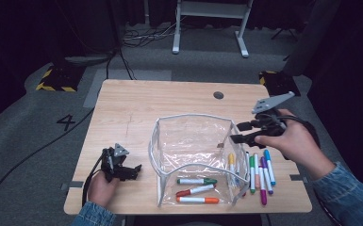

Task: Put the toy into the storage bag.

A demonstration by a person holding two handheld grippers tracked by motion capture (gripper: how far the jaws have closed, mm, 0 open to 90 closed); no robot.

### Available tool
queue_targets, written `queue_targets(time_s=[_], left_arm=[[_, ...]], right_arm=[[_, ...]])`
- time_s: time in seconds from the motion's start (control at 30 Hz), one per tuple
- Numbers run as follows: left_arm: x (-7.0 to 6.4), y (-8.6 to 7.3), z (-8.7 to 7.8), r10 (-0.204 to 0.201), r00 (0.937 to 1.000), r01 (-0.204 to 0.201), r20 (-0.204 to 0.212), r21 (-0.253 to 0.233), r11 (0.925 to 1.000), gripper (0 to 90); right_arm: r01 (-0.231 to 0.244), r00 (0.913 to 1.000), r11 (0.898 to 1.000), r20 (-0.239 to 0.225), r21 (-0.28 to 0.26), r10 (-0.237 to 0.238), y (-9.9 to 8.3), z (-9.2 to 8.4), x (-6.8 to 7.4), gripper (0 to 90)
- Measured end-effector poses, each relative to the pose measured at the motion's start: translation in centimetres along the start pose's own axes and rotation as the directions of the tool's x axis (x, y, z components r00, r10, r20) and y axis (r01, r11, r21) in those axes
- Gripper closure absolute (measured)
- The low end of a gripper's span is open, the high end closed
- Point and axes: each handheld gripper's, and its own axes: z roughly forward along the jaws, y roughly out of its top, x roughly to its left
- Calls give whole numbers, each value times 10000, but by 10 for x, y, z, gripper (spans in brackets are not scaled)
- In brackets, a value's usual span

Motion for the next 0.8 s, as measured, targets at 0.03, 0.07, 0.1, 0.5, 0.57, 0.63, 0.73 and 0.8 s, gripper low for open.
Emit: queue_targets(time_s=[0.03, 0.07, 0.1, 0.5, 0.57, 0.63, 0.73, 0.8], left_arm=[[0, 0, 0, 0, 10000, 0, -2, -3, 10000, 0], [0, 0, 0, -2, 10000, 2, 1, -1, 10000, 0], [0, 0, 0, -1, 10000, 1, -1, -3, 10000, 0], [0, 0, 0, 3, 10000, -3, -1, -3, 10000, 0], [0, 0, 0, -2, 10000, 2, -1, -1, 10000, 0], [0, 0, 0, -2, 10000, 2, -2, -3, 10000, 0], [0, 0, 0, 1, 10000, -1, -1, -2, 10000, 0], [0, 0, 0, 3, 10000, -3, -1, -1, 10000, 0]], right_arm=[[-147, 9997, 9999, 178, 0, 147, -7, -5, -5, 464], [-310, 9990, 9995, 330, 1, 310, -14, -9, -10, 464], [-504, 9977, 9987, 462, -9, 504, -21, -13, -15, 464], [-2390, 9505, 9708, 2096, 213, 2294, -101, -17, -61, 506], [-2651, 9397, 9639, 2306, 249, 2525, -115, -12, -68, 517], [-2906, 9309, 9562, 2411, 335, 2745, -127, -7, -74, 527], [-3266, 9164, 9442, 2583, 412, 3057, -144, 3, -82, 535], [-3511, 9065, 9349, 2688, 513, 3256, -155, 10, -85, 542]])
